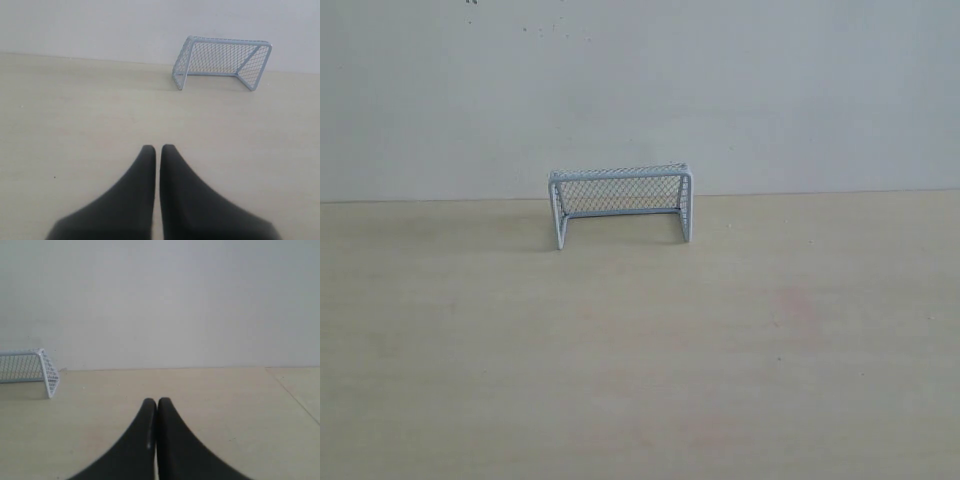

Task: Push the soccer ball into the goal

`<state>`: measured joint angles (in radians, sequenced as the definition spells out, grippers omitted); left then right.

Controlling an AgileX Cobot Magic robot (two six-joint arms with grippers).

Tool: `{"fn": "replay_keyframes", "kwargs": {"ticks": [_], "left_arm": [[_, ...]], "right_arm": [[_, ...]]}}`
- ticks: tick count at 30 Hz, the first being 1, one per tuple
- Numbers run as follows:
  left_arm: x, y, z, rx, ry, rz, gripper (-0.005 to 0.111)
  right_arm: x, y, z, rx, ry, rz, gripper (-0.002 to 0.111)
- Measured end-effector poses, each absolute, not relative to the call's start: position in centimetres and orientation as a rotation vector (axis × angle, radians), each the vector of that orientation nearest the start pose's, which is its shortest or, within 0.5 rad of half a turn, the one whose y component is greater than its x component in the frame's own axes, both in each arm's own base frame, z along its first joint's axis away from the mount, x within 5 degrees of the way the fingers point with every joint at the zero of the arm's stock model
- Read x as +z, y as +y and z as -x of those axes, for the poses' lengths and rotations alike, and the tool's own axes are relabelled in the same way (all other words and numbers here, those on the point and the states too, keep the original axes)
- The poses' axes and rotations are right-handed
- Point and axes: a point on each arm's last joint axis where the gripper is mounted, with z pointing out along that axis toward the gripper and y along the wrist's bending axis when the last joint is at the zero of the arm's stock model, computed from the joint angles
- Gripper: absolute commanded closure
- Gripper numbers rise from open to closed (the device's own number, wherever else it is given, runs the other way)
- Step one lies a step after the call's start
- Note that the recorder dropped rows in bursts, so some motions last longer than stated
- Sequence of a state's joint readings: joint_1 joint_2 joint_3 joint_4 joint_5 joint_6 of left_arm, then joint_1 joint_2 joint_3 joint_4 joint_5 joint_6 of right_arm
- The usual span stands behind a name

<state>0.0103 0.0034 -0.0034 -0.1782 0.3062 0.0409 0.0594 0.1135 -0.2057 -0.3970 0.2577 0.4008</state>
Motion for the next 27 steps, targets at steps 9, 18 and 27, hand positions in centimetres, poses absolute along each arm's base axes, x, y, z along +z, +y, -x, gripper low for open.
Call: {"fn": "replay_keyframes", "kwargs": {"ticks": [9,18,27], "left_arm": [[18.7,-0.4,-5.4,-0.133,1.785,0.086,0.102],[18.7,-0.4,-5.4,-0.133,1.785,0.086,0.102],[18.7,-0.4,-5.4,-0.133,1.785,0.086,0.102]], "right_arm": [[24.4,-0.2,-5.6,0.016,1.545,-0.006,0.108],[20.6,0.3,-5.7,0.016,1.587,0.065,0.108],[20.4,0.4,-5.7,0.034,1.589,0.065,0.108]]}}
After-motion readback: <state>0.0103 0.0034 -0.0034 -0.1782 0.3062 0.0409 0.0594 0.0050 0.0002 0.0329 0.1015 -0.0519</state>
